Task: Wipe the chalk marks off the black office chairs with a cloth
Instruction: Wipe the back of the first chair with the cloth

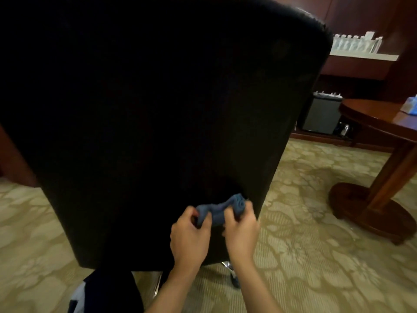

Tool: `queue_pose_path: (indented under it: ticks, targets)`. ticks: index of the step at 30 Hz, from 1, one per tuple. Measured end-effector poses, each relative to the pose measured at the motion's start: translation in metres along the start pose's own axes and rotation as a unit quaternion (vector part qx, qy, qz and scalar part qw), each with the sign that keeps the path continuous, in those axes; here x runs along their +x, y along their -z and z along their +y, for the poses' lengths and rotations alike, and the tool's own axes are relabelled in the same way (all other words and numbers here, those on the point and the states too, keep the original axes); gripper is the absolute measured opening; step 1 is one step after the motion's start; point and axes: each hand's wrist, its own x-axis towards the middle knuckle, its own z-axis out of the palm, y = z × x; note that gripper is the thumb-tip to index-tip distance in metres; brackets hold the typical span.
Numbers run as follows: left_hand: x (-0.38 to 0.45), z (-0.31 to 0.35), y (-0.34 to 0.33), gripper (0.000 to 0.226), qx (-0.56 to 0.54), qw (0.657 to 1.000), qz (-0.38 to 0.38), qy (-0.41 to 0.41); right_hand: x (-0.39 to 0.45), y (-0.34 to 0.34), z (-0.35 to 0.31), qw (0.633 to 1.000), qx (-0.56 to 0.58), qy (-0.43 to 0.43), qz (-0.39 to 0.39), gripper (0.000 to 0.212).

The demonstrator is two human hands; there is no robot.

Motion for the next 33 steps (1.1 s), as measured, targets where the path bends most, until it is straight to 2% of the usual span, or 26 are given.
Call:
queue_pose_path:
  ticks: [2,4,8,11,16,22,27,31,33]
  targets:
    - [-0.007,-0.006,-0.002,0.014,-0.011,0.999,-0.009,0.029,-0.005,0.004,0.006,0.999,-0.007,-0.032,-0.032,0.019]
    - [-0.006,0.013,0.004,0.012,-0.062,0.998,-0.011,0.018,-0.002,0.016,-0.013,0.999,0.028,-0.016,-0.028,0.014]
    - [0.010,0.083,0.028,0.006,-0.204,0.978,0.017,-0.036,0.018,0.043,-0.085,0.988,0.110,0.109,0.017,0.013]
    - [0.021,0.120,0.035,0.011,-0.234,0.969,0.030,-0.070,0.036,0.060,-0.124,0.978,0.131,0.165,0.007,0.017]
    - [0.031,0.110,0.024,0.016,-0.142,0.980,0.073,-0.121,0.049,0.060,-0.115,0.980,0.114,0.155,-0.044,0.012]
    - [0.007,0.045,0.003,0.021,-0.050,0.984,0.097,-0.139,0.029,0.027,-0.048,0.991,0.055,0.122,-0.008,0.011]
    - [-0.005,-0.004,-0.018,0.026,-0.010,0.993,0.086,-0.082,0.011,0.005,0.010,0.997,0.017,0.073,-0.014,0.011]
    - [-0.019,-0.051,-0.040,0.031,0.036,0.997,0.061,0.015,-0.004,-0.014,0.056,0.998,-0.057,-0.013,-0.033,0.023]
    - [-0.023,-0.072,-0.050,0.026,0.045,0.994,0.040,0.089,-0.006,-0.021,0.072,0.990,-0.112,-0.064,-0.065,0.020]
